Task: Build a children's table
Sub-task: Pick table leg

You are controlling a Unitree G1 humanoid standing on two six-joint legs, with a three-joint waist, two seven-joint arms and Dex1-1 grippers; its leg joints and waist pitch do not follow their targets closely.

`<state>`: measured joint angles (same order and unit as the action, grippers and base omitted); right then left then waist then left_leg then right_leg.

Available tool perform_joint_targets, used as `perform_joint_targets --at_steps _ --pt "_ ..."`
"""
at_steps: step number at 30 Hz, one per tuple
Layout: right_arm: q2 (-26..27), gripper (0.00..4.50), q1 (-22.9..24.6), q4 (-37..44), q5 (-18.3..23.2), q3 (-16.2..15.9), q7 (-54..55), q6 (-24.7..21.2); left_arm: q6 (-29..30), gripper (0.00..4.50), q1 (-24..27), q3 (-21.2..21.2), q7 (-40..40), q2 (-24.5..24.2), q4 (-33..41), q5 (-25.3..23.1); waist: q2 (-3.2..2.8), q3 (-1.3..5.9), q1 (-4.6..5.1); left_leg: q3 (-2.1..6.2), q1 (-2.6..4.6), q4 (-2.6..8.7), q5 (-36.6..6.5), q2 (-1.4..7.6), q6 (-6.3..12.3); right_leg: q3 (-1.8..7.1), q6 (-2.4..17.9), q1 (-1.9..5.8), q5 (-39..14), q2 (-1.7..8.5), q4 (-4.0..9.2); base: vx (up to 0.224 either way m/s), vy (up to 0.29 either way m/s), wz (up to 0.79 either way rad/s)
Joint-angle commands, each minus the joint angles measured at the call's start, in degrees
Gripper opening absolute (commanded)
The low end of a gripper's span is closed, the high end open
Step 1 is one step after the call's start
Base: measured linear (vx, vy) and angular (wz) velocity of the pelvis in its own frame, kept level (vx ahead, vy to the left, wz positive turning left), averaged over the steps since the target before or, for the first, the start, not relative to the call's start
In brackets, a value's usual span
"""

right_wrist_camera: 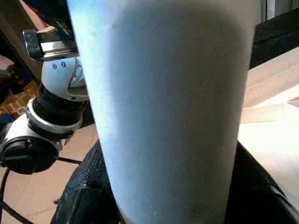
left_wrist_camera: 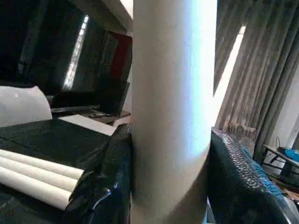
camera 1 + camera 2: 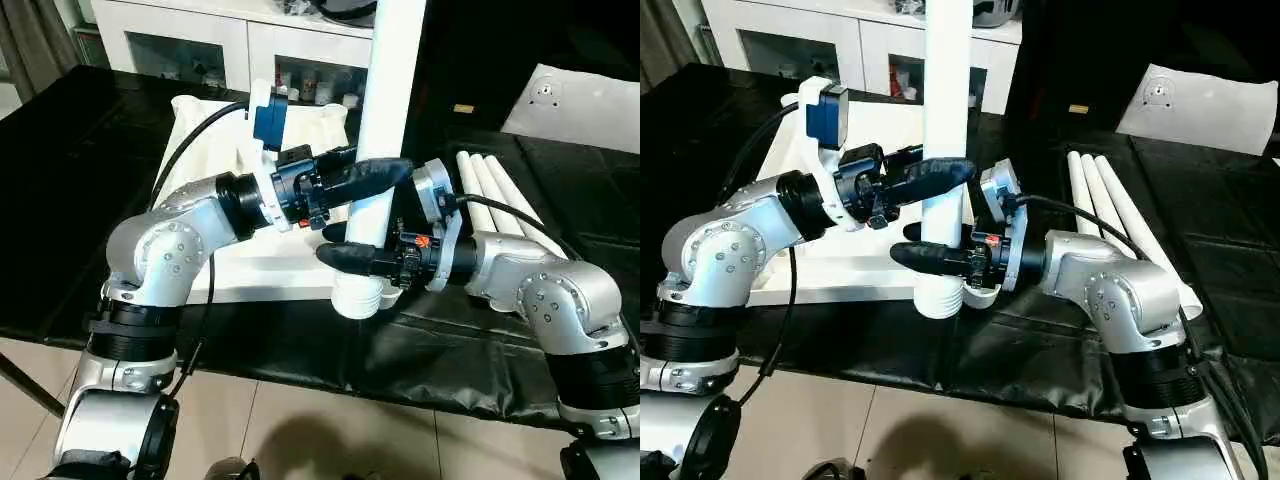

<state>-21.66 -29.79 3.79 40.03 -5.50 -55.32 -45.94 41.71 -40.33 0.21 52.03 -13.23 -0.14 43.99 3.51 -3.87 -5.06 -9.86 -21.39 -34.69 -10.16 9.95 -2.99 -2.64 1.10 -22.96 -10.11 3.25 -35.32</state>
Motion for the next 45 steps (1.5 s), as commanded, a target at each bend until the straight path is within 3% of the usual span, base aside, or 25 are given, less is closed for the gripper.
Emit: perform_joint_targets --at_steps 1,4,7,12,16,18,25,45 --pt "0.27 1.98 0.16 -0.88 -1.39 0.64 2.43 0.76 -1.42 2.54 -0.42 -0.74 -3.07 1.61 1.63 0.00 -0.28 4.40 0.02 0.63 0.74 3.70 -7.85 2.74 -1.02 2.47 9.45 3.08 -12.33 4.43 3.94 0.000 0.000 0.00" --pt "0.95 1.96 -0.04 -1.31 -3.14 0.81 4.39 2.73 -5.08 2.66 -0.22 -0.40 -5.44 2.14 1.67 -3.30 -0.22 4.34 0.02 0.71 0.75 3.79 -8.11 2.80 -1.21 2.45 9.41 3.07 -12.99 4.43 4.13 0.000 0.000 0.00" --pt "3.15 1.96 -0.65 -2.74 -6.39 1.49 9.29 5.90 -7.80 2.96 0.98 0.60 -9.36 2.85 1.80 -7.90 -0.29 4.35 0.21 0.75 0.72 3.83 -8.13 2.87 -1.52 2.52 8.10 2.99 -13.59 4.47 4.15 0.000 0.000 0.00" --pt "5.82 1.95 -0.94 -3.08 -7.72 1.97 13.69 7.30 -8.72 2.96 2.79 2.07 -15.29 4.11 4.11 -12.06 -0.33 4.51 0.30 0.72 0.72 3.81 -7.35 2.82 -1.39 2.49 8.62 3.09 -11.10 4.29 3.83 0.000 0.000 0.00" --pt "7.85 1.95 -0.49 -2.67 -9.14 1.26 15.99 8.67 -8.84 2.96 3.84 2.21 -20.44 6.66 5.82 -12.83 -0.40 4.43 0.30 0.75 0.65 3.87 -7.86 2.92 -1.43 2.51 9.10 3.09 -10.54 4.39 3.83 0.000 0.000 0.00" --pt "8.71 1.95 -0.33 -2.96 -9.93 1.06 16.93 9.55 -8.88 2.60 4.05 1.54 -23.83 8.78 6.13 -13.20 -0.46 4.32 0.26 0.71 0.80 3.87 -9.08 2.92 -1.64 2.55 9.00 2.96 -11.74 4.34 4.05 0.000 0.000 0.00" --pt "10.59 1.95 -0.31 -4.00 -11.24 1.39 20.04 11.07 -10.87 2.38 5.26 1.51 -32.20 14.04 7.24 -16.31 -0.38 4.30 0.38 0.85 0.64 3.93 -9.79 2.82 -1.58 2.54 7.06 2.96 -13.43 4.23 4.41 0.000 0.000 0.00" --pt "10.39 1.95 -0.68 -4.04 -12.24 1.77 20.67 10.91 -11.94 2.38 4.75 1.65 -33.67 14.60 5.52 -17.69 -0.70 4.30 0.55 0.93 0.76 4.00 -10.94 2.79 -1.55 2.49 6.97 2.83 -12.89 4.13 4.51 0.000 0.000 0.00"
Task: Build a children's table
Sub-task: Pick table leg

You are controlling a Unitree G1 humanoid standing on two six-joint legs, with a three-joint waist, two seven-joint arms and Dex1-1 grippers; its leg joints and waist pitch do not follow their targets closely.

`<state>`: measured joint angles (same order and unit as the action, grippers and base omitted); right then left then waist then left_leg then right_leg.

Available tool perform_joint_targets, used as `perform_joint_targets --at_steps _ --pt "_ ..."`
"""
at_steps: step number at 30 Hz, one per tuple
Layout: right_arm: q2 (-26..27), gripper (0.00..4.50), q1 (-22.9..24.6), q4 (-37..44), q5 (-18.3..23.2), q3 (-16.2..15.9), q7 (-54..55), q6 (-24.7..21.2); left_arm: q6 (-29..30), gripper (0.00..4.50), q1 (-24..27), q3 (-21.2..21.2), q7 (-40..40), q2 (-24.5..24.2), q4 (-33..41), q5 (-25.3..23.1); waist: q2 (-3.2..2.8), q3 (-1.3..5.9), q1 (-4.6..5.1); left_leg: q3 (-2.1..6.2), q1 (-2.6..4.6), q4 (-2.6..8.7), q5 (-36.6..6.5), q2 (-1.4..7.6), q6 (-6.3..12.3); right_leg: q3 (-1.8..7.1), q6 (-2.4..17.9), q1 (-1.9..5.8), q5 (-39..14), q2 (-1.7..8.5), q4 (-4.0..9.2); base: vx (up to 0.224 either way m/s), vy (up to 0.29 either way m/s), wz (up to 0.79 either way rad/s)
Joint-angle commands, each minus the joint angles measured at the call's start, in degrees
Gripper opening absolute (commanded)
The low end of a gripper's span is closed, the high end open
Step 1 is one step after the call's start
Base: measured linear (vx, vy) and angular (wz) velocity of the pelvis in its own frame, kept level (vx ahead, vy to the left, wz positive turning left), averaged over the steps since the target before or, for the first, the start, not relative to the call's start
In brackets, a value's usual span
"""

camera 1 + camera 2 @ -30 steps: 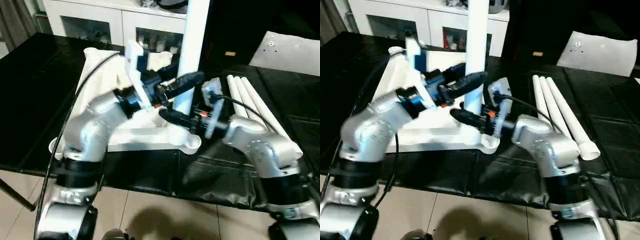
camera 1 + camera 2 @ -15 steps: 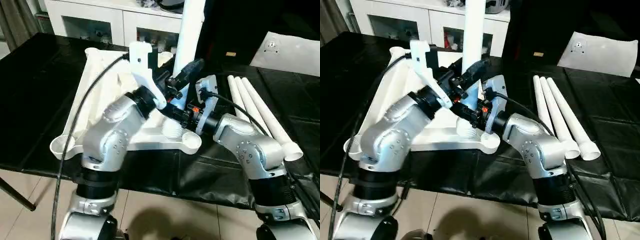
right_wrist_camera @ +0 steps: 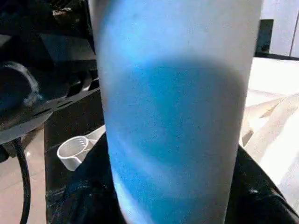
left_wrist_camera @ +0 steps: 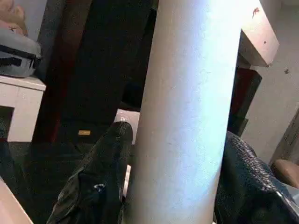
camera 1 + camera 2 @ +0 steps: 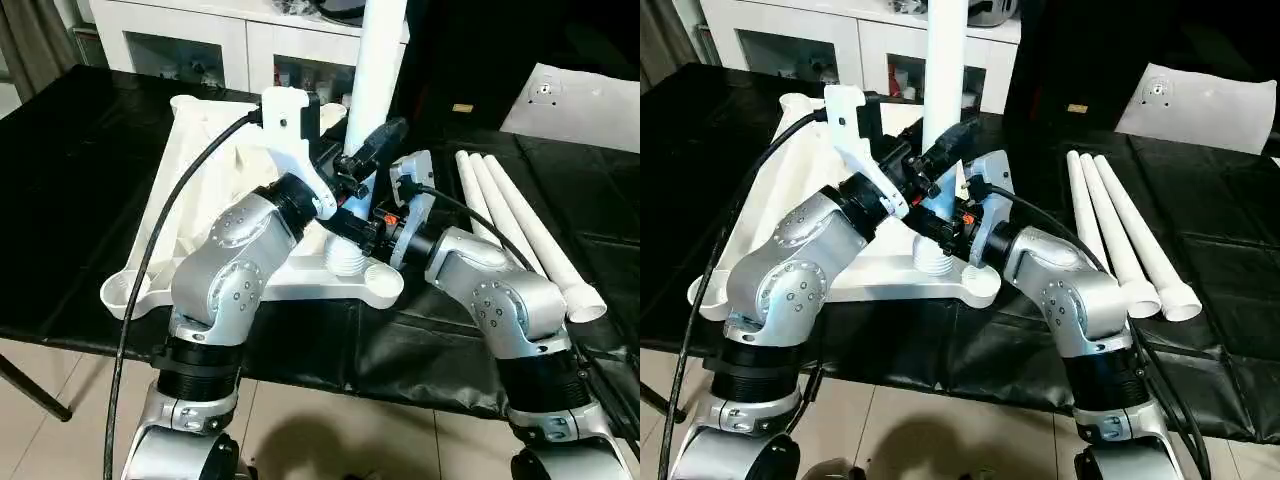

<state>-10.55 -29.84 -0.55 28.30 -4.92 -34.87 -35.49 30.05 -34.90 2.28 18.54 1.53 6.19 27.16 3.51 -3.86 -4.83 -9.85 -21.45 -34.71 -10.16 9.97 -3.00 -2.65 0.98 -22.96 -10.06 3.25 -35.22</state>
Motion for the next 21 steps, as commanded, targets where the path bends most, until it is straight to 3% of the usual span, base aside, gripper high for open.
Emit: perform_joint_targets --at_steps 1,12,14,15,21 --pt "-0.75 1.95 -0.64 0.27 -0.69 1.14 0.33 0.51 -0.30 2.38 -0.74 -0.56 -0.18 -0.13 -0.97 -0.84 -0.65 4.31 0.31 0.92 0.78 4.00 -10.71 2.76 -1.51 2.50 7.12 2.88 -12.68 4.13 4.36 0.000 0.000 0.00" --pt "-0.92 1.95 -0.64 0.40 -1.14 0.98 0.41 0.43 -0.90 2.38 -0.99 -0.26 0.21 -0.84 -1.25 -1.09 -0.71 4.28 0.38 0.94 0.78 4.04 -11.04 2.77 -1.61 2.51 7.12 2.87 -13.12 4.13 4.40 0.000 0.000 0.00" --pt "-0.91 1.95 -0.59 0.41 -1.40 0.93 0.33 0.44 -2.32 2.38 -1.19 1.31 1.20 -2.45 -1.56 -3.45 -0.76 4.26 0.36 0.97 0.84 4.09 -11.08 2.79 -1.49 2.49 6.89 2.79 -13.15 4.09 4.50 0.000 0.000 0.00" --pt "-0.91 1.95 -0.55 0.36 -1.49 0.89 0.19 0.51 -4.71 2.38 -1.48 3.88 2.24 -4.84 -2.15 -7.42 -0.82 4.30 0.39 1.05 0.87 4.16 -11.32 2.83 -1.48 2.50 6.09 2.76 -13.65 4.07 4.46 0.000 0.000 0.00" --pt "-0.78 1.95 -0.34 0.31 -1.19 0.93 -0.43 0.62 -6.41 2.32 -1.58 5.19 3.00 -5.92 -2.41 -9.14 -0.89 4.36 0.39 0.95 0.92 4.12 -10.44 2.87 -2.04 2.55 7.45 2.83 -11.08 4.21 4.12 0.000 0.000 0.00"
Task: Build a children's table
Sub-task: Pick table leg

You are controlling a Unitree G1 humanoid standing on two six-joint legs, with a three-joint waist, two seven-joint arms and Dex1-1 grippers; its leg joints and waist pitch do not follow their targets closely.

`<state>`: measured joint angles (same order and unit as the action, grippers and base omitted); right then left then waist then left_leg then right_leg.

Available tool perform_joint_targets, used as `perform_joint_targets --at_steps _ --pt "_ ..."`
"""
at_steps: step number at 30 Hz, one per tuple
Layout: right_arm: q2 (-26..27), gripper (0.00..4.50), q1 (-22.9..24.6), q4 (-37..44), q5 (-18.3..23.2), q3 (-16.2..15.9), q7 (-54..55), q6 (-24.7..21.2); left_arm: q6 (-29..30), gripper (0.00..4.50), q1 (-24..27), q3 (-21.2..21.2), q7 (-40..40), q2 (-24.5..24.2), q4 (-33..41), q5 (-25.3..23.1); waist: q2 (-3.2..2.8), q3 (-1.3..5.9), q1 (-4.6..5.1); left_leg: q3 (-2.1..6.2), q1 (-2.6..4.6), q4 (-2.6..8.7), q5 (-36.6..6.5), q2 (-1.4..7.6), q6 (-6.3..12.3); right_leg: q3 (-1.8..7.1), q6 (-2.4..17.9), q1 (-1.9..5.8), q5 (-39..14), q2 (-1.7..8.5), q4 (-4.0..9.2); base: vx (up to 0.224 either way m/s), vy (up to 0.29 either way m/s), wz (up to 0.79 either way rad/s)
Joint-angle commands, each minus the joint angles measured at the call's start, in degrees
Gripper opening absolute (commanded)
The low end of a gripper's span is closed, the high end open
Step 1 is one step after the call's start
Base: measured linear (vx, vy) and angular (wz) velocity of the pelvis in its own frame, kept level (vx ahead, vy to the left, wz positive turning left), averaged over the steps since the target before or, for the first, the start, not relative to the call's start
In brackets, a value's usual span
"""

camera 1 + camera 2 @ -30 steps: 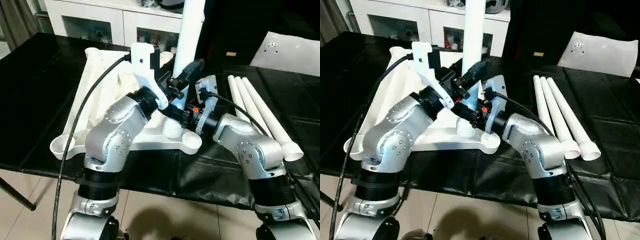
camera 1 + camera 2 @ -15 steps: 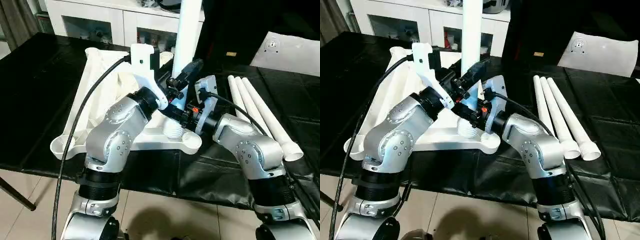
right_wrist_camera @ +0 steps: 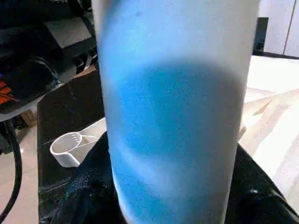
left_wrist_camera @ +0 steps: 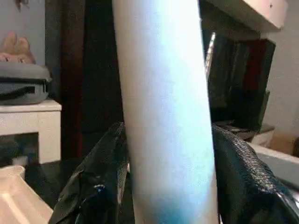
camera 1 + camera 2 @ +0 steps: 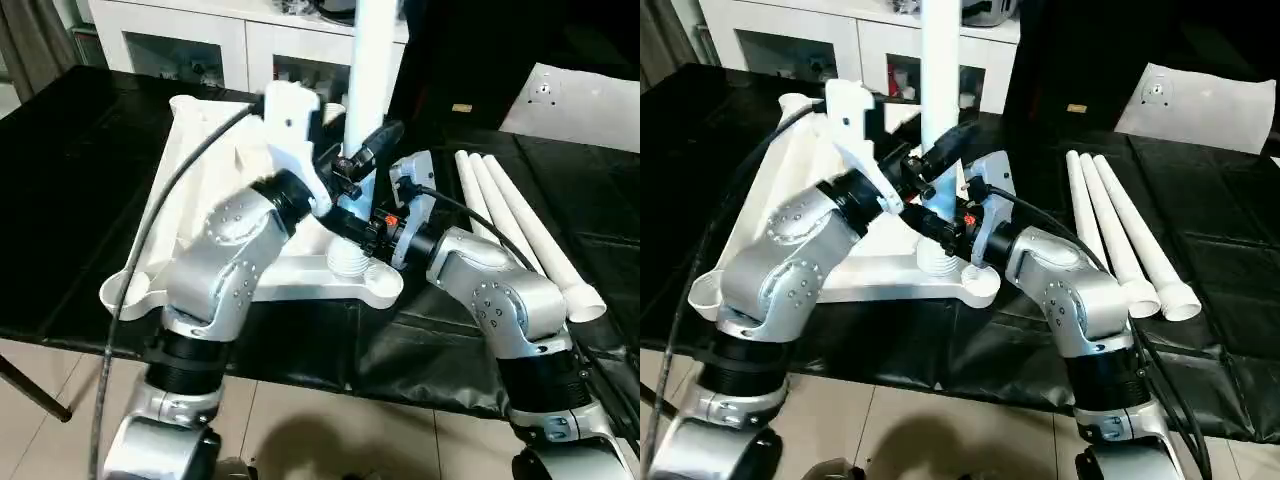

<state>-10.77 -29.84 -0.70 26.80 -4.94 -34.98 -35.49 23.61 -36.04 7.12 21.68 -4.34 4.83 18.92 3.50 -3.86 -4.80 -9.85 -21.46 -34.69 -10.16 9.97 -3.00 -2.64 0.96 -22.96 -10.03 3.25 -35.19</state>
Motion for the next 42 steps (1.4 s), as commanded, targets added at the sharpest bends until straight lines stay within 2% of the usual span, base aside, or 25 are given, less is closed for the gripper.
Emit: perform_joint_targets --at_steps 1,4,9,13,15,17,19,24,25,29,30,32,35,37,42 --pt "-0.52 1.95 -0.26 0.52 0.38 0.96 -0.51 0.64 -0.14 2.25 -0.39 0.35 -0.06 -0.02 -1.03 -0.99 -0.97 4.37 0.29 0.94 0.93 4.06 -10.39 2.88 -2.12 2.57 7.90 2.85 -10.77 4.27 4.03 0.000 0.000 0.00" --pt "-0.47 1.95 -0.18 0.58 0.35 1.01 -0.56 0.67 -0.80 2.03 -0.35 0.59 0.14 -0.18 -1.29 -1.28 -0.89 4.32 0.34 0.94 0.90 4.10 -10.98 2.85 -2.13 2.54 8.03 2.88 -11.34 4.24 4.09 0.000 0.000 0.00" --pt "-0.49 1.95 -0.06 0.54 0.21 1.18 -0.57 0.93 -2.83 1.96 -0.37 1.16 0.56 -0.63 -1.75 -2.93 -0.87 4.32 0.35 0.98 0.92 4.12 -11.33 2.88 -2.07 2.54 7.64 2.82 -12.41 4.25 4.22 0.000 0.000 0.00" --pt "-0.48 1.94 -0.13 0.34 0.18 1.30 -0.61 1.07 -4.75 1.95 -0.69 2.05 1.27 -1.72 -2.18 -4.88 -0.83 4.39 0.29 0.99 0.87 4.10 -10.51 2.88 -1.80 2.55 7.82 2.87 -11.00 4.23 4.07 0.000 0.000 0.00" --pt "-0.48 1.94 -0.17 0.26 0.17 1.31 -0.70 1.14 -3.90 1.95 -0.55 1.51 1.34 -1.40 -2.29 -3.88 -0.78 4.37 0.35 0.91 0.89 4.08 -10.47 2.91 -1.89 2.57 8.03 2.86 -10.88 4.27 3.99 0.000 0.000 0.00" --pt "-0.47 1.94 -0.26 0.24 0.19 1.29 -0.79 1.15 -0.57 1.95 -0.29 -2.20 0.13 1.41 -1.90 1.80 -0.78 4.34 0.38 0.80 0.89 3.97 -10.57 2.82 -2.19 2.59 8.55 2.90 -11.09 4.32 3.96 0.000 0.000 0.00" --pt "-0.48 1.94 -0.34 0.24 0.22 1.27 -0.85 1.12 0.91 1.94 -0.29 -3.96 -0.15 2.48 -1.66 4.62 -0.74 4.33 0.31 0.84 0.78 3.96 -10.51 2.76 -2.07 2.56 8.94 2.97 -11.11 4.29 4.03 0.000 0.000 0.00" --pt "-0.85 1.93 -0.62 0.20 -0.29 1.07 -0.83 1.26 3.95 1.86 -0.70 -7.37 -1.00 3.79 -1.68 10.34 -0.76 4.29 0.33 0.88 0.84 3.98 -11.22 2.73 -1.86 2.49 8.48 2.90 -12.69 4.21 4.20 0.000 0.000 0.00" --pt "-0.97 1.93 -0.73 0.04 -0.46 1.06 -0.83 1.34 4.21 1.85 -0.88 -7.86 -1.06 3.81 -1.99 10.80 -0.52 4.30 0.32 0.86 0.84 3.97 -11.00 2.75 -1.78 2.49 8.46 2.88 -12.68 4.21 4.12 0.000 0.000 0.00" --pt "-1.35 1.93 -1.15 -0.28 -0.44 1.17 -1.09 1.21 4.91 1.85 -1.84 -8.47 0.09 2.67 -3.08 9.71 -0.59 4.36 0.28 0.83 0.93 3.98 -10.30 2.77 -1.41 2.53 8.04 2.81 -12.04 4.18 4.16 0.000 0.000 0.00" --pt "-1.50 2.28 -1.27 -0.24 -0.13 1.27 -1.38 0.89 4.80 1.84 -2.10 -8.31 0.56 2.10 -3.42 9.28 -0.53 4.32 0.24 0.83 0.91 4.02 -10.17 2.72 -1.32 2.51 7.78 2.80 -12.30 4.15 4.23 0.000 0.000 0.00" --pt "-1.94 2.63 -1.50 0.25 1.69 1.68 -2.83 -1.00 4.48 1.84 -2.86 -7.53 1.85 0.38 -4.21 8.37 -0.55 4.32 0.29 0.87 0.92 4.05 -10.16 2.73 -1.31 2.50 7.54 2.85 -12.53 4.17 4.19 0.000 0.000 0.00" --pt "-2.47 2.82 -1.72 0.65 2.34 1.83 -3.67 -1.97 4.16 1.84 -3.62 -6.99 3.11 -0.76 -4.99 8.09 -0.44 4.29 0.35 0.84 0.89 4.04 -9.70 2.74 -1.04 2.54 7.11 2.88 -12.35 4.19 4.13 0.000 0.000 0.00" --pt "-3.14 3.08 -1.86 0.87 2.66 1.73 -4.52 -2.74 4.38 1.84 -4.13 -7.37 3.63 -0.80 -5.49 8.83 -0.44 4.39 0.29 0.80 0.86 3.93 -8.86 2.73 -1.14 2.52 7.80 2.95 -11.32 4.23 4.00 0.000 0.000 0.00" --pt "-5.93 3.25 -2.16 0.68 2.88 1.07 -7.29 -4.06 5.10 1.84 -5.13 -7.22 6.34 -1.62 -6.39 10.04 -0.51 4.40 -0.03 0.73 0.91 3.89 -8.40 2.80 -0.82 2.53 9.15 2.99 -9.68 4.29 3.84 0.000 0.000 0.00"
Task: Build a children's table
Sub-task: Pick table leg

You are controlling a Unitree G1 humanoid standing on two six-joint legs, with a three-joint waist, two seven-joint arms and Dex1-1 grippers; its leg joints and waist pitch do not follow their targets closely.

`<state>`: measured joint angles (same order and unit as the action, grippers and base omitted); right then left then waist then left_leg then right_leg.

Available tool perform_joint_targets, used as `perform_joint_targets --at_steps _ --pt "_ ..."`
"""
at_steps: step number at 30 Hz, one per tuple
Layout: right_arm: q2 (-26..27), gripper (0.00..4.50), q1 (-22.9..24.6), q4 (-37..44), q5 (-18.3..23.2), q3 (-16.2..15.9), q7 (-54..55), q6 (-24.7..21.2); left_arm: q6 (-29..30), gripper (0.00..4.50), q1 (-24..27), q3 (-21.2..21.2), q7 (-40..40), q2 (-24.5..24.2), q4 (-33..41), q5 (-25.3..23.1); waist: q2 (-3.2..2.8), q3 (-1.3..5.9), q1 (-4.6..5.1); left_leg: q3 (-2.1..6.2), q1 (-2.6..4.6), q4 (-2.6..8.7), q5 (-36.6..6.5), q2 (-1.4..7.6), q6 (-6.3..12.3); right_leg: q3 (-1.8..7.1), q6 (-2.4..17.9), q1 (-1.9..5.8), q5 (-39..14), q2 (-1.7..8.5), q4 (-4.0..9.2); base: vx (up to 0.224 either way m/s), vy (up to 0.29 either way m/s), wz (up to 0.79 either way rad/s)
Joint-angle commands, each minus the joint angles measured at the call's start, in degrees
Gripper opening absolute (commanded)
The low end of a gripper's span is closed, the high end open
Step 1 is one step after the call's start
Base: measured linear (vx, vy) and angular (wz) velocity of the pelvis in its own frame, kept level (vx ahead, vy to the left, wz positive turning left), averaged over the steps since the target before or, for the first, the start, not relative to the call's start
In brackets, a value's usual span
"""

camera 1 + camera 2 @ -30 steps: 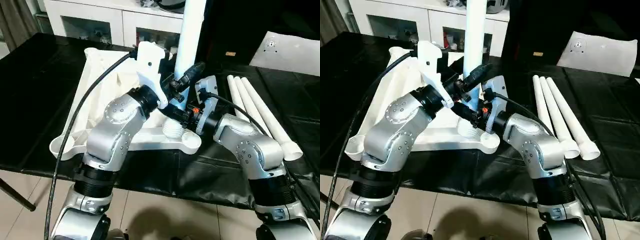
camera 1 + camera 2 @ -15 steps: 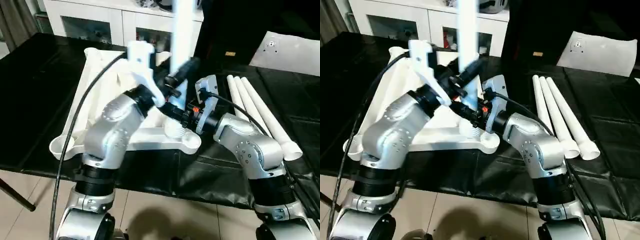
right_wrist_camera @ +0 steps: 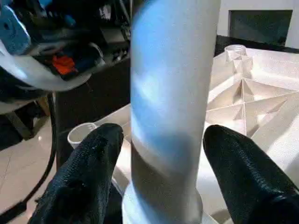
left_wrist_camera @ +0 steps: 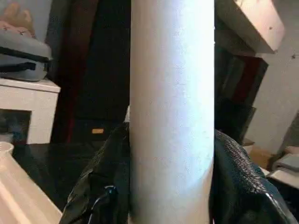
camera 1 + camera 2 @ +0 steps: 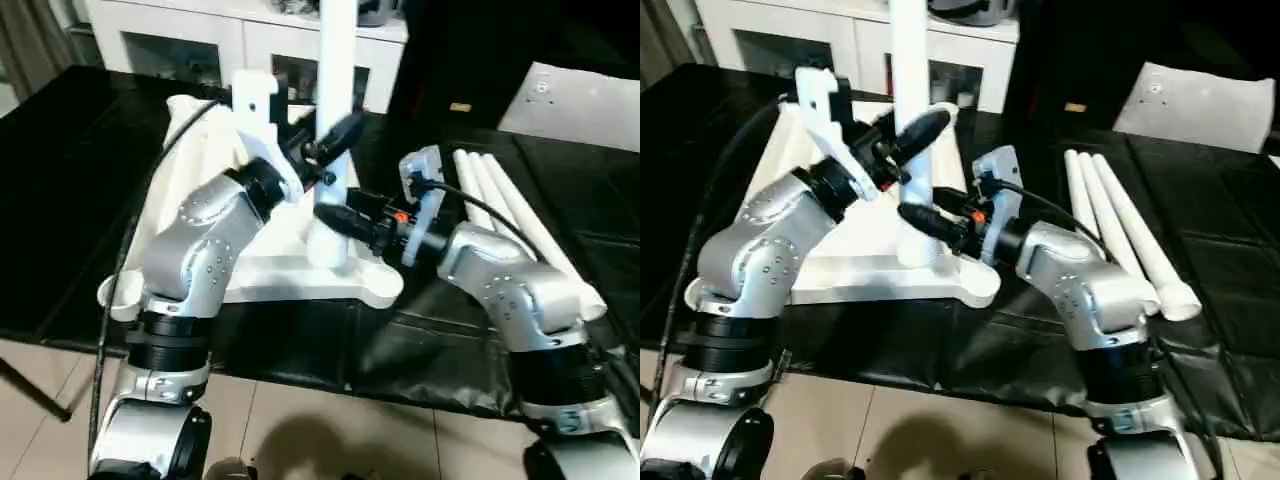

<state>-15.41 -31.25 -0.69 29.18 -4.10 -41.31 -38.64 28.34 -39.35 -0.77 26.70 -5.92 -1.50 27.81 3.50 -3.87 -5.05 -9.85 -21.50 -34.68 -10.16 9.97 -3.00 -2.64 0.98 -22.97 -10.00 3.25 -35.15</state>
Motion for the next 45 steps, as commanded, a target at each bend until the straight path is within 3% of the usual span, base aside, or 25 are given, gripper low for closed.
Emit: perform_joint_targets --at_steps 1,10,11,17,19,21,34,35,38,39,40,41,42,45 --pt "-1.95 3.25 -0.84 0.28 0.34 0.10 -1.49 -1.06 0.56 1.84 -1.91 0.98 2.12 -0.37 -0.07 1.21 -0.49 4.40 0.16 0.73 1.03 3.89 -8.65 2.79 -0.78 2.51 9.09 3.01 -10.29 4.31 3.88 0.000 0.000 0.00" --pt "-4.46 3.25 -1.83 -2.61 0.01 -0.79 -6.03 -1.15 2.78 1.84 -1.91 4.36 9.60 -2.40 1.33 2.18 -0.42 4.40 0.30 0.73 0.88 3.80 -8.74 2.79 -0.54 2.49 9.52 3.04 -11.57 4.40 3.92 0.000 0.000 0.00" --pt "-4.43 2.97 -1.95 -2.75 0.33 -0.87 -6.53 -1.19 2.68 1.84 -2.02 4.65 10.16 -2.55 1.28 2.15 -0.41 4.41 0.29 0.73 0.88 3.79 -8.63 2.81 -0.55 2.51 9.56 3.06 -11.44 4.39 3.88 0.000 0.000 0.00" --pt "-4.25 2.43 -2.44 -3.77 0.44 -1.92 -8.88 -1.02 2.84 1.84 -2.67 5.52 12.49 -3.21 1.11 2.22 0.00 4.40 0.24 0.67 0.88 3.76 -8.23 2.84 -0.24 2.48 9.93 3.08 -11.64 4.45 3.82 0.000 0.000 0.00" --pt "-4.22 2.37 -2.56 -4.15 0.28 -2.00 -9.20 -1.06 2.86 1.84 -2.75 5.64 12.99 -3.36 1.12 2.15 -0.16 4.37 0.23 0.68 0.92 3.76 -8.44 2.85 -0.32 2.51 9.70 3.04 -12.16 4.47 3.87 0.000 0.000 0.00" --pt "-4.22 2.03 -2.62 -4.52 0.09 -2.13 -9.67 -1.12 2.72 1.84 -2.84 5.89 13.71 -3.59 1.13 2.12 -0.16 4.38 0.23 0.68 0.85 3.78 -8.13 2.85 -0.35 2.50 9.73 3.06 -11.79 4.47 3.84 0.000 0.000 0.00" --pt "-4.34 1.89 -2.48 -5.50 -0.27 -2.69 -11.20 -0.73 3.03 1.84 -3.58 7.37 16.10 -3.69 1.23 2.21 -0.17 4.41 0.18 0.68 0.86 3.77 -8.14 2.86 -0.53 2.51 9.81 3.10 -11.69 4.49 3.78 0.000 0.000 0.00" --pt "-4.22 1.89 -2.39 -5.49 -0.29 -2.70 -11.15 -0.61 3.20 1.84 -3.61 7.40 16.09 -3.60 1.24 2.28 -0.66 4.41 0.07 0.77 0.90 3.81 -8.13 2.87 -0.62 2.50 9.90 3.08 -11.49 4.52 3.71 0.000 0.000 0.00" --pt "-3.82 1.89 -1.93 -5.30 -0.32 -2.63 -10.97 -0.04 3.06 1.84 -3.69 7.18 15.35 -3.08 1.07 2.22 -0.75 4.44 0.16 0.77 0.94 3.83 -8.58 2.87 -0.87 2.46 10.28 3.07 -10.37 4.40 3.77 0.000 0.000 0.00" --pt "-3.60 1.89 -1.51 -5.08 -0.31 -2.50 -10.87 0.33 3.45 1.84 -3.76 6.20 14.72 -2.21 1.22 3.39 -0.66 4.43 0.15 0.78 0.96 3.84 -8.88 2.86 -0.88 2.45 10.39 3.12 -10.47 4.41 3.76 0.000 0.000 0.00" --pt "-3.47 1.89 -1.24 -4.95 -0.32 -2.43 -10.83 0.51 4.16 1.84 -3.82 5.32 14.32 -1.52 1.41 4.71 -1.08 4.47 0.08 0.82 0.98 3.82 -8.89 2.86 -1.02 2.46 10.57 3.13 -10.23 4.46 3.68 0.000 0.000 0.00" --pt "-3.29 1.89 -0.90 -4.76 -0.34 -2.36 -10.69 0.73 5.60 1.84 -3.90 4.12 13.98 -0.73 1.86 6.97 -0.82 4.48 0.12 0.78 0.95 3.79 -8.89 2.88 -1.08 2.44 10.81 3.18 -9.73 4.44 3.72 0.000 0.000 0.00" --pt "-3.18 1.89 -0.68 -4.61 -0.33 -2.30 -10.58 0.83 6.34 2.40 -3.91 3.64 14.07 -0.39 2.22 8.22 -1.15 4.45 0.12 0.74 0.91 3.75 -9.22 2.77 -1.16 2.46 11.17 3.16 -9.28 4.36 3.78 0.000 0.000 0.00" --pt "-2.24 1.88 0.82 -3.60 -0.04 -1.67 -9.52 1.34 10.65 2.74 -3.52 0.98 13.44 2.02 4.47 15.36 -1.32 4.51 -0.13 0.79 0.87 3.73 -9.89 2.76 -1.41 2.38 12.67 3.25 -8.57 4.42 3.67 0.000 0.000 0.00"
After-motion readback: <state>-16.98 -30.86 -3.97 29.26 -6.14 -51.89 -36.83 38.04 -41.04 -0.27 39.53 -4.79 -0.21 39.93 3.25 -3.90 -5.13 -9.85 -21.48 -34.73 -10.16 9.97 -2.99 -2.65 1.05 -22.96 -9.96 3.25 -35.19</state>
